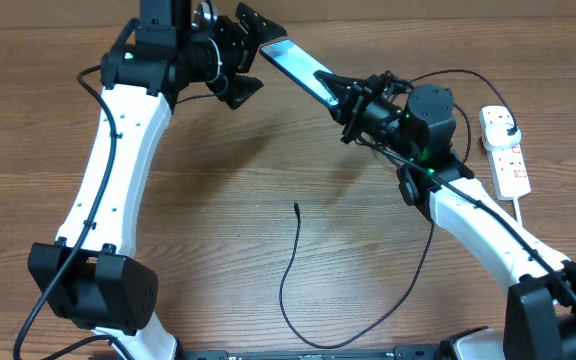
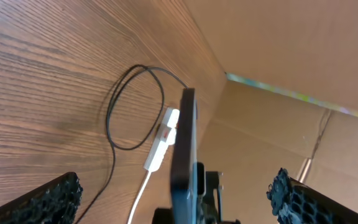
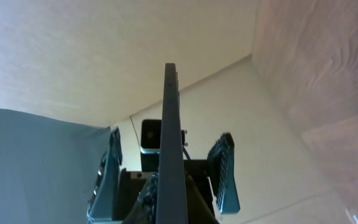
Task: Plug charger to phone and switch on socket
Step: 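Release the phone from the left gripper, holding it with the right, then regrasp the phone with the left gripper and lift it away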
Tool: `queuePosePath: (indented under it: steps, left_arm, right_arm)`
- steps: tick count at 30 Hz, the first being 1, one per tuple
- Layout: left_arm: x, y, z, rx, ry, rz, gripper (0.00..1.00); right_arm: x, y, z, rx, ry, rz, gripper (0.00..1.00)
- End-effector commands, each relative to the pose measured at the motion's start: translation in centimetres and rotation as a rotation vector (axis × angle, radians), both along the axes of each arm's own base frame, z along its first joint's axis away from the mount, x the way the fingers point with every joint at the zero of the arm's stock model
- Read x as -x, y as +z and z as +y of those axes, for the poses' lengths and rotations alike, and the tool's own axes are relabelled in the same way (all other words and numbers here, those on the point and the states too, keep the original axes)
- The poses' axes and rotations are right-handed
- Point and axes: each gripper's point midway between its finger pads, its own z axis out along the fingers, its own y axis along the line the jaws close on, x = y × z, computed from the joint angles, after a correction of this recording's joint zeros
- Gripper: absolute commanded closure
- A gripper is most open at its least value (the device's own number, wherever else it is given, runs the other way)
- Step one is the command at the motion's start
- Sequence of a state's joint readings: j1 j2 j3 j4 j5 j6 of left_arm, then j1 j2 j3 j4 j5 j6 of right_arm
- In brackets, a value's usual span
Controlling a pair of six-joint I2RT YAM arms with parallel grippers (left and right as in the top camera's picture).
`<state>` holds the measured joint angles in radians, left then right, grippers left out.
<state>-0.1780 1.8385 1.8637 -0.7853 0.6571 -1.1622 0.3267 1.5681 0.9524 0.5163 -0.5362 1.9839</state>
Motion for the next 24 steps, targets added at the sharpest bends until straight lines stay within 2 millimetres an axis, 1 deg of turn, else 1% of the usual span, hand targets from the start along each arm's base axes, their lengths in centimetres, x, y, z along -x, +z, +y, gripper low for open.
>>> queuePosePath:
  steps: [1,6,12,14,15,16,17,18,19,20,21,23,24]
  left_arm:
    - [-0.5,0.4,0.3,-0.031,0.080,0.002,0.00]
    - [-0.5,0.1,0.0,-0.054,0.105,0.006,0.00]
    - [-0.5,0.1,0.0,-0.054,0.105,0.007,0.02]
    - [-0.5,0.1,0.0,-0.054,0.105,0.007,0.10]
    - [-0.5,0.1,0.0,-0.054,0.104,0.007,0.19]
    - [-0.5,0.1,0.0,-0.054,0.105,0.007,0.21]
    - [-0.5,0.1,0.0,-0.056,0.106,0.006,0.26]
    - [-0.5,0.0,0.0,-0.057,0.107,0.007,0.35]
    - [-0.5,0.0,0.0,-0.057,0.107,0.007,0.40]
    - [-0.5,0.0,0.0,-0.057,0.107,0.007,0.53]
    - [-0.5,0.0,0.0,-0.056,0.107,0.006,0.60]
    - [-0.5,0.0,0.0,-0.057,0.107,0.007,0.68]
    - [-0.5,0.0,0.0,-0.057,0.107,0.007,0.70]
  right_arm:
    - [0.9,2.1,1.5,-0.081,0.042,0.009,0.96]
    - [2.2,3.1,3.4,-0.112,0.094,-0.012,0.96]
    - [2.3,3.1,3.6,-0.112,0.098,-0.012,0.96]
    - [2.4,3.1,3.6,-0.112,0.098,-0.012,0.96]
    - [2.4,3.1,3.6,-0.112,0.098,-0.012,0.96]
    - [2.3,3.1,3.6,-0.112,0.098,-0.012,0.96]
    - [2.4,3.1,3.6,-0.112,0.098,-0.012,0.96]
    - [2.4,3.1,3.6,-0.112,0.098,-0.012,0.96]
    - [2.4,3.1,3.6,-0.112,0.098,-0.012,0.96]
    - [2.4,3.1,3.6,-0.112,0.100,-0.012,0.96]
    - [2.4,3.1,3.6,-0.112,0.103,-0.012,0.96]
    - [2.5,3.1,3.6,-0.111,0.106,-0.012,0.96]
    - [2.5,3.1,3.7,-0.111,0.106,-0.012,0.96]
